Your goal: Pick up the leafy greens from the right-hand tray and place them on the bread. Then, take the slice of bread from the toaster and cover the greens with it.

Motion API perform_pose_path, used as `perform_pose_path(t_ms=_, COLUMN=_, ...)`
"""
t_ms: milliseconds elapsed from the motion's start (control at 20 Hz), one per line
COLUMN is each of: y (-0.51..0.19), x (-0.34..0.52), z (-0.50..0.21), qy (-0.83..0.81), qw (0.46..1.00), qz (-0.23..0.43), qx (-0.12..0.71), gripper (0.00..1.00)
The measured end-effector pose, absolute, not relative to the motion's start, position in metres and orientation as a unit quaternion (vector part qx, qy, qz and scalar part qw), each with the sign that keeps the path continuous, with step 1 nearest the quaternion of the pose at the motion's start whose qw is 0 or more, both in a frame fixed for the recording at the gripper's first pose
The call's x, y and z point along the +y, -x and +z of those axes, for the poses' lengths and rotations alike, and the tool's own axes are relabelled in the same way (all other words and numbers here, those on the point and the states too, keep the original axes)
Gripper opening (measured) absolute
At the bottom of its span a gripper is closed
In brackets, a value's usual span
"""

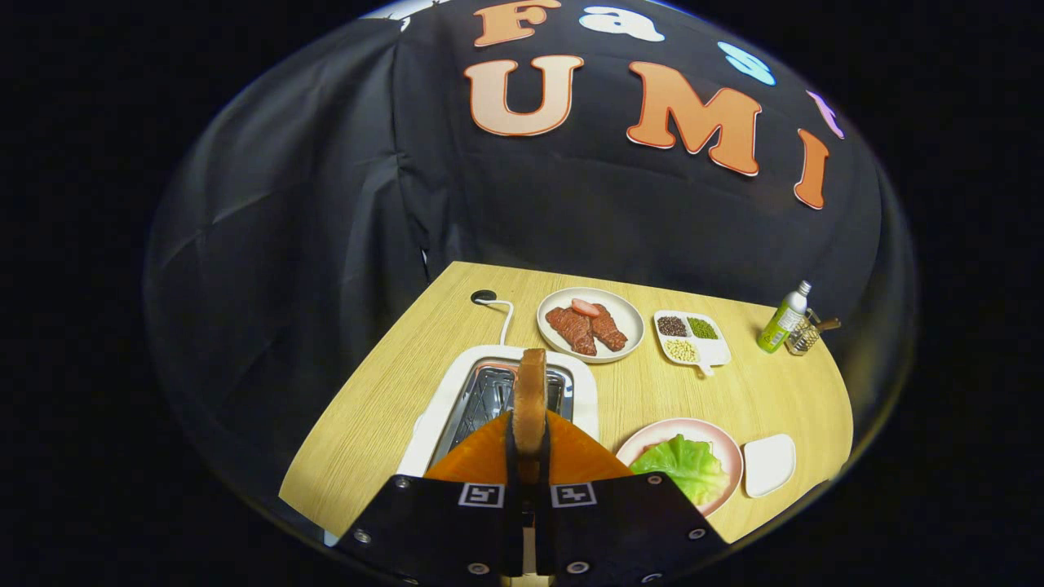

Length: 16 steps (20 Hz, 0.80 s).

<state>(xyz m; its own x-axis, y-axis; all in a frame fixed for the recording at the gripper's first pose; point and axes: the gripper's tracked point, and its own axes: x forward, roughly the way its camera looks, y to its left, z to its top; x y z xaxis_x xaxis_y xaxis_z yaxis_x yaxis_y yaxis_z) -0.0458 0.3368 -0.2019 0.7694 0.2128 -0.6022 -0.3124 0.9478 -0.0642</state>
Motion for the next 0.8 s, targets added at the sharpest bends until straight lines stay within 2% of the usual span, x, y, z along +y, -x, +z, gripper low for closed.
perform_pose_path(t_ms=800, y=0.035, x=0.322, z=-0.135, qy=0.041, qw=0.949, qz=0.146, qx=0.275, gripper=0.06)
